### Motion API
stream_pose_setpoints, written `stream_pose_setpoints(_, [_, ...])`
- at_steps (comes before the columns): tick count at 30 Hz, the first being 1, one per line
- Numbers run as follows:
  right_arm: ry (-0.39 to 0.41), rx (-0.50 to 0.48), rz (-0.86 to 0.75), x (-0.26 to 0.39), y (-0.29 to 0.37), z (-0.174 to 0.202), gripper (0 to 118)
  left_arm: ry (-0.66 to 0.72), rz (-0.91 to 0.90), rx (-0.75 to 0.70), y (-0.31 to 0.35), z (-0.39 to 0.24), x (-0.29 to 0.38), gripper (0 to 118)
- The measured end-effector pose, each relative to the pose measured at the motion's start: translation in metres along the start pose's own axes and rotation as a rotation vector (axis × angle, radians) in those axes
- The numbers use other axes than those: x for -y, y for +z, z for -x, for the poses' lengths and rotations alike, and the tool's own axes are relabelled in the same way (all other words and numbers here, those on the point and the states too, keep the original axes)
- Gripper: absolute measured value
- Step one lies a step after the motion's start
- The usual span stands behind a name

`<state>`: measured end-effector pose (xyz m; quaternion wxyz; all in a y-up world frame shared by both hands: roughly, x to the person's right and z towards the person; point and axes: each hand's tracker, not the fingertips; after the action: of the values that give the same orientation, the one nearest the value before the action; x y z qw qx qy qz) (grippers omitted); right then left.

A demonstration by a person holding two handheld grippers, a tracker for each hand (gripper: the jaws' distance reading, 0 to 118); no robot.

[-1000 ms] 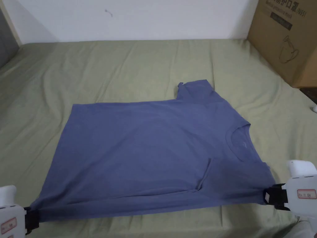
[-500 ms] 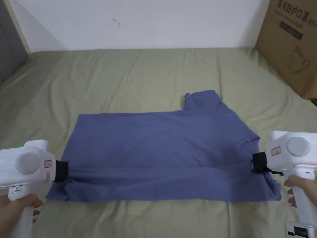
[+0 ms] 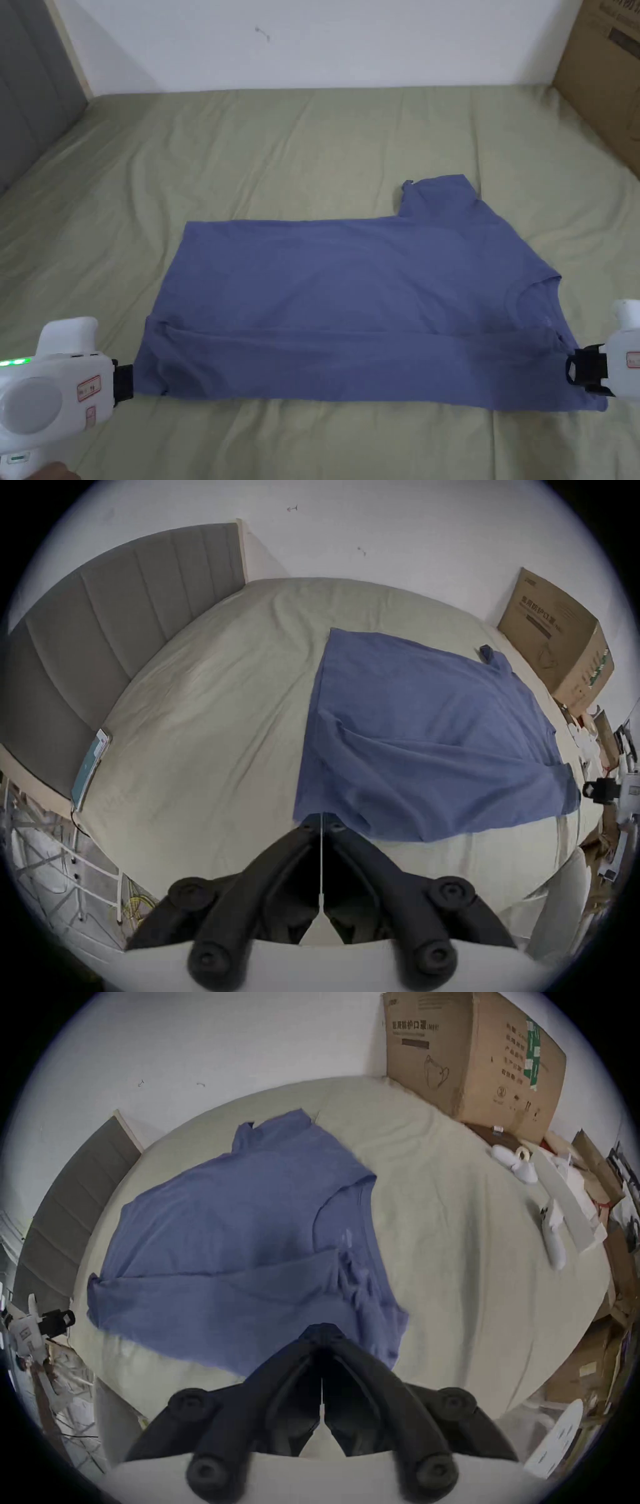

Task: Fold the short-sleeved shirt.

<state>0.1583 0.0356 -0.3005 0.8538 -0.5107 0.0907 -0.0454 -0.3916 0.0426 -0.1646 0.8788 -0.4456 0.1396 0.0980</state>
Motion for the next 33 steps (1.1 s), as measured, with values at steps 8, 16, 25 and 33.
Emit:
stream_pose_setpoints(8, [-0.026,0.004,0.023,0.007,-0.012,0.0,0,0.075,0.132,-0.076,-0.079,0.013,-0.019,71])
stream_pose_setpoints(16, [-0.046,0.003,0.044,0.012,-0.015,-0.002,0,0.013,0.104,-0.1,-0.081,0.011,-0.012,9])
stream_pose_setpoints(25, [-0.028,0.068,0.016,-0.017,-0.027,-0.02,87,0.061,0.11,-0.033,-0.064,0.015,-0.014,4])
stream_pose_setpoints(33, [-0.09,0.026,0.024,0.002,-0.051,-0.011,8,0.038,0.124,-0.042,-0.061,0.009,-0.014,4])
